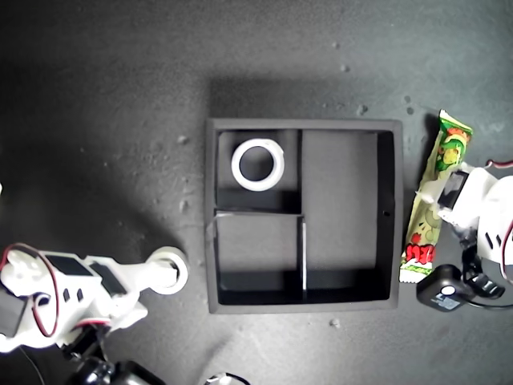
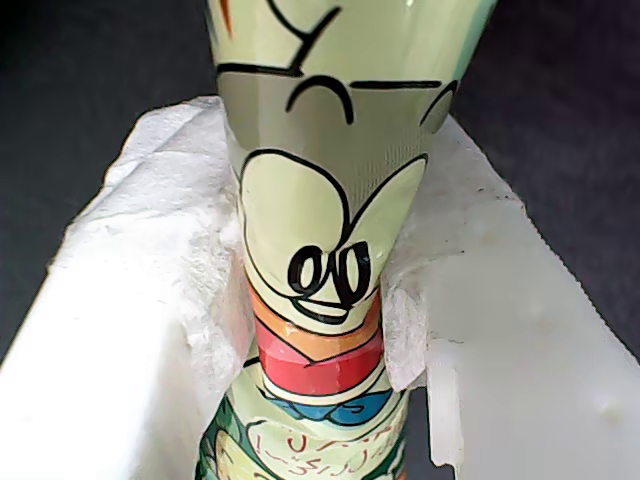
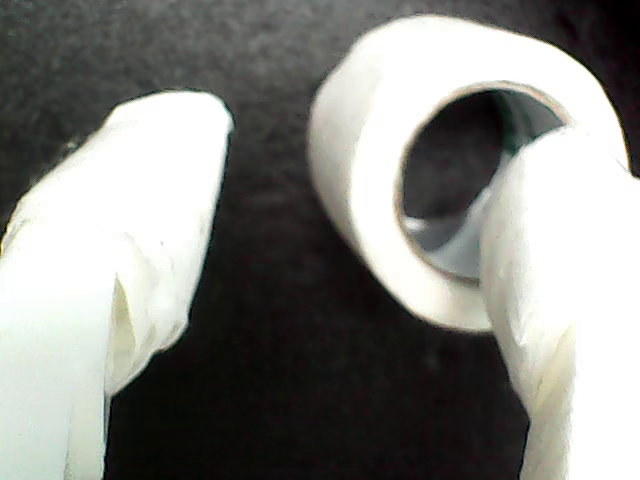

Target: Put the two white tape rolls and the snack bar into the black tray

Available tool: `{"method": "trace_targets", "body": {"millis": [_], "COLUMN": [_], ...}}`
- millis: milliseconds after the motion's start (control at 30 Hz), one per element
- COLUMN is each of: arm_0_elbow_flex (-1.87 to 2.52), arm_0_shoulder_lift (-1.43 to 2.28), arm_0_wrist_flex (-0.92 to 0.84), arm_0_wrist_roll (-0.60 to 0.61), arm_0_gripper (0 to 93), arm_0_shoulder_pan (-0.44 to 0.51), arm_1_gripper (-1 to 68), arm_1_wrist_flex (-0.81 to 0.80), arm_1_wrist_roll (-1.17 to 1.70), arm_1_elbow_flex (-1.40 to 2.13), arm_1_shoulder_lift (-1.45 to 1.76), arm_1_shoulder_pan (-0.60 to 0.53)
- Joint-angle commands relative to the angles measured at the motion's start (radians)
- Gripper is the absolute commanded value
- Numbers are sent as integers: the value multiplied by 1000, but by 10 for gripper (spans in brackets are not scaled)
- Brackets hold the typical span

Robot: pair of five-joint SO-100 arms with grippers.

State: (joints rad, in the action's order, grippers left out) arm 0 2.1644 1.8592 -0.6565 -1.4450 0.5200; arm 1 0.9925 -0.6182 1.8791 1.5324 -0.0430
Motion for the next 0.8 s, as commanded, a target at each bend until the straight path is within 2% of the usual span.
{"method": "trace_targets", "body": {"millis": [0,233,367,500,567,767], "arm_0_elbow_flex": [14,63,51,11,12,29], "arm_0_shoulder_lift": [2,-8,-49,-138,-166,-100], "arm_0_wrist_flex": [51,109,110,106,106,64], "arm_0_wrist_roll": [-15,-25,-32,-38,-58,-26], "arm_0_gripper": [187,186,182,168,144,31], "arm_0_shoulder_pan": [3,11,3,-25,-49,-109], "arm_1_gripper": [-4,-5,-5,-5,-5,-5], "arm_1_wrist_flex": [144,431,505,512,508,397], "arm_1_wrist_roll": [74,-181,-423,-606,-584,-141], "arm_1_elbow_flex": [-132,-436,-551,-594,-614,-604], "arm_1_shoulder_lift": [20,23,23,23,21,11], "arm_1_shoulder_pan": [35,34,34,38,35,34]}}
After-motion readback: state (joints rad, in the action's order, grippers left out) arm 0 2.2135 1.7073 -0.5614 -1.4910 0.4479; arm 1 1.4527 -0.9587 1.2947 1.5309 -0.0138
